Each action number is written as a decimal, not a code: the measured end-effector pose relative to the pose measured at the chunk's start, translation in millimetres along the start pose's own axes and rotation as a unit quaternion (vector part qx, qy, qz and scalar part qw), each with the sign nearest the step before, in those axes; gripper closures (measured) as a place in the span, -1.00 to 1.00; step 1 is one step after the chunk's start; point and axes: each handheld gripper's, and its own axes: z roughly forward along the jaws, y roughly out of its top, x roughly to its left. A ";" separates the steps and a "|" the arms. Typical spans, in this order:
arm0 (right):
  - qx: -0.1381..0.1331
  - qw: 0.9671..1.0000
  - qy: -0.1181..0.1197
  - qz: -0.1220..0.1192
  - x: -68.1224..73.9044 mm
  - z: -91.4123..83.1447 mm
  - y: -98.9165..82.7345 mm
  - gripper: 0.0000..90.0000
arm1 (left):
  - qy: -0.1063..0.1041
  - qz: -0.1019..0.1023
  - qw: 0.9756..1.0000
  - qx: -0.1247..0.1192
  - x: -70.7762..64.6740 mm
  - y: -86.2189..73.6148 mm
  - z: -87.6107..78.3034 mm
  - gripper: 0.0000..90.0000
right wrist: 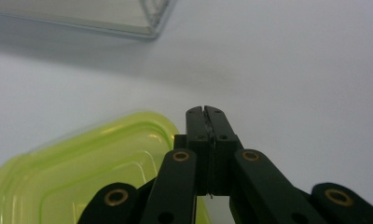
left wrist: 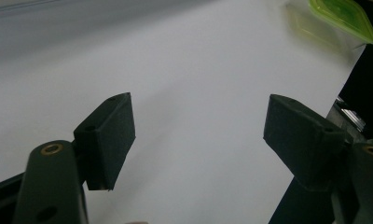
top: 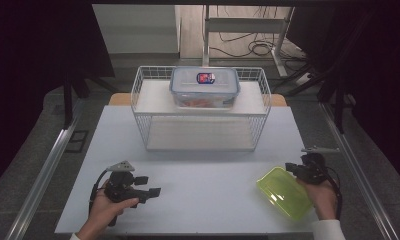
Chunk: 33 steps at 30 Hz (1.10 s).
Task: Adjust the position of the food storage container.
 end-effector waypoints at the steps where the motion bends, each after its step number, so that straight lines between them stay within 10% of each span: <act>1: 0.002 1.000 0.003 -0.006 4.0 1.8 1.9 0.97 | 0.000 0.000 1.000 0.001 -0.2 0.0 0.3 -0.46; 15: 0.025 0.999 0.022 -0.042 33.4 21.2 6.9 0.97 | -0.003 0.000 1.000 0.002 0.6 -0.9 1.2 -0.46; 25: -0.030 0.998 -0.043 0.024 -5.3 -57.4 -40.3 0.97 | 0.000 0.001 1.000 -0.001 2.2 -2.2 -1.4 -0.46; 33: -0.007 0.996 -0.067 0.067 -15.5 -84.9 -90.6 0.97 | -0.002 0.000 1.000 -0.003 2.2 -1.8 -2.4 -0.46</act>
